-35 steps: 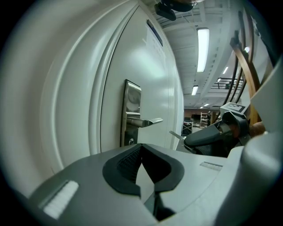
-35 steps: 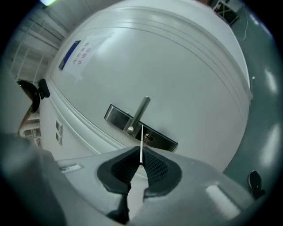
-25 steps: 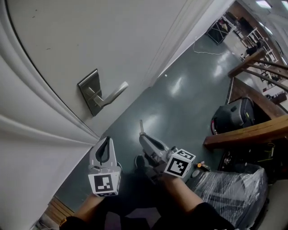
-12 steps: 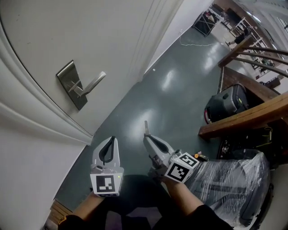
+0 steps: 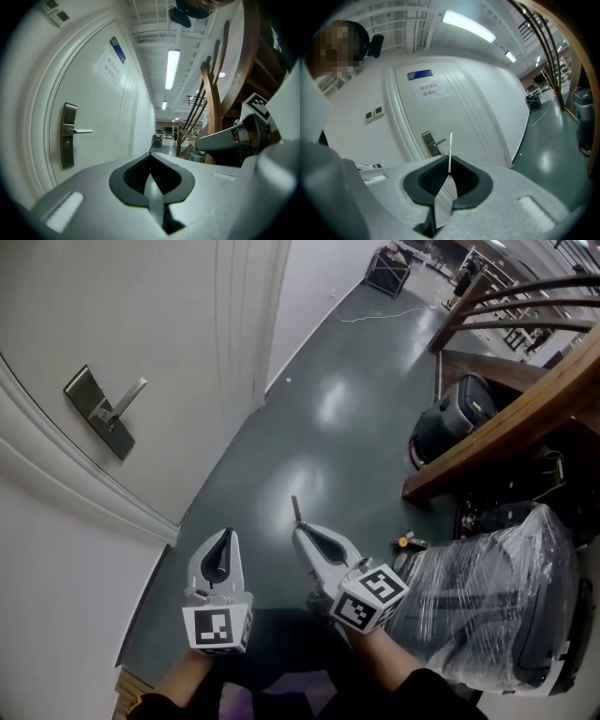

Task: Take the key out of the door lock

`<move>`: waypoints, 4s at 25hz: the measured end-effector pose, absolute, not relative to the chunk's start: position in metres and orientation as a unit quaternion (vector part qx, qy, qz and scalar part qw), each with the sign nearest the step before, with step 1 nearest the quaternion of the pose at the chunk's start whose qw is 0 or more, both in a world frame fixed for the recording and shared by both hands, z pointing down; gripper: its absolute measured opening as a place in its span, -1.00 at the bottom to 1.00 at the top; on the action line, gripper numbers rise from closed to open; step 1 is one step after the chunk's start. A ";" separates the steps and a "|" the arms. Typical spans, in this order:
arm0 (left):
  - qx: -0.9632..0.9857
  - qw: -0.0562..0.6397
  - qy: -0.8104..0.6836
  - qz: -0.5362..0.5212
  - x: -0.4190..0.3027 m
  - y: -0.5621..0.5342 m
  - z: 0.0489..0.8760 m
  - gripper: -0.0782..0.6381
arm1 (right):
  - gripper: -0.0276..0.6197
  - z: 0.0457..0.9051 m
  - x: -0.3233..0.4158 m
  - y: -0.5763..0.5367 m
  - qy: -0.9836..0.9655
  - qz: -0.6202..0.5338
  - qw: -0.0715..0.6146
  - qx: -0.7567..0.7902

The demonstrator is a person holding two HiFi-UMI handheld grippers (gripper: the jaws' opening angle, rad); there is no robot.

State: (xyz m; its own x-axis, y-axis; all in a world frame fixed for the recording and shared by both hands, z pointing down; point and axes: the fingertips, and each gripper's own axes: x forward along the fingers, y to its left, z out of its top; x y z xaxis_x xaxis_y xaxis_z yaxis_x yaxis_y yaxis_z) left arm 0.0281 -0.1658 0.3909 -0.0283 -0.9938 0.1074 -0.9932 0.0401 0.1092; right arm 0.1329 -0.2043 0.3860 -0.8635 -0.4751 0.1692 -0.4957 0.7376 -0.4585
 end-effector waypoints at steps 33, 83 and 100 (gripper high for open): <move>0.564 0.093 -0.820 0.042 0.099 0.057 0.398 -0.73 | -0.86 0.393 0.197 -0.026 -0.976 0.091 0.064 0.188; 0.570 0.080 -0.818 0.009 0.065 0.139 0.389 -0.73 | -0.87 0.390 0.177 0.070 -0.964 0.064 0.107 0.233; 0.584 0.068 -0.809 0.007 0.080 0.161 0.383 -0.73 | -0.87 0.388 0.196 0.095 -0.960 0.066 0.109 0.250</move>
State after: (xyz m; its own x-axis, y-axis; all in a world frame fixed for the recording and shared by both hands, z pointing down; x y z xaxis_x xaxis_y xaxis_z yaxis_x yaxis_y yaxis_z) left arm 0.0803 0.1609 0.3831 -0.3085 -0.9438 0.1187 -0.9456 0.3178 0.0691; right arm 0.1961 0.0946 0.3880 -0.8508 -0.4662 0.2425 -0.4950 0.8659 -0.0719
